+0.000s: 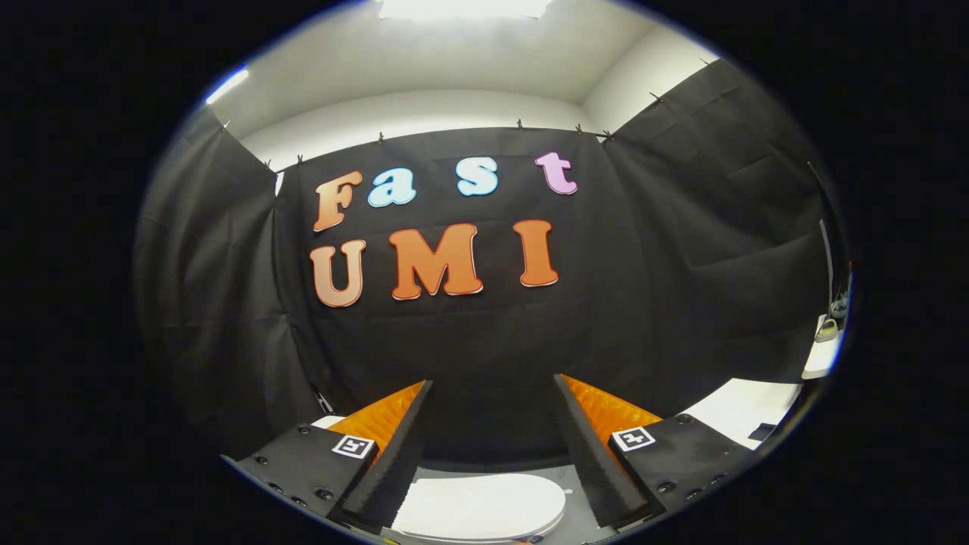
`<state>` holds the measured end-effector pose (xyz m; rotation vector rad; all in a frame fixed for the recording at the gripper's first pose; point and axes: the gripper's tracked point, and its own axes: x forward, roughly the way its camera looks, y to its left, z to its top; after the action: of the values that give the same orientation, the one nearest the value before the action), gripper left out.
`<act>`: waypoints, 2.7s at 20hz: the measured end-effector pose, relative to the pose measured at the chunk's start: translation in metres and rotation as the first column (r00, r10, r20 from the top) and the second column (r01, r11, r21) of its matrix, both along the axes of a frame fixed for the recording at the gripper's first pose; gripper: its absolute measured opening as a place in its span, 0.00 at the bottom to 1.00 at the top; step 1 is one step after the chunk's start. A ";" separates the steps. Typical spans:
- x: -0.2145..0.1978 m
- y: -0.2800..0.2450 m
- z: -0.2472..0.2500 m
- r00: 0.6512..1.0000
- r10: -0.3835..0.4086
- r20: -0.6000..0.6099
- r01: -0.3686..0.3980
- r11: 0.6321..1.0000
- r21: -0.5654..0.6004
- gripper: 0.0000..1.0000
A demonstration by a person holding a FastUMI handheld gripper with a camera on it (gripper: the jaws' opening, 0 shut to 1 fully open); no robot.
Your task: Open the toilet lid.
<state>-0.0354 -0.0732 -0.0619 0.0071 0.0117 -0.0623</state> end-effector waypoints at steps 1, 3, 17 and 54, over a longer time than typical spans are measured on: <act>0.000 -0.002 -0.008 1.000 0.002 -0.010 -0.002 1.000 0.005 0.98; 0.002 -0.005 -0.019 1.000 0.010 -0.022 -0.010 1.000 0.010 0.98; 0.016 -0.060 -0.222 0.952 0.049 -0.303 -0.010 0.992 0.128 0.99; -0.049 -0.089 -0.577 0.606 0.354 -0.712 0.434 0.603 0.669 0.24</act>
<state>-0.0840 -0.1621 -0.6384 0.9393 0.9992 -0.1062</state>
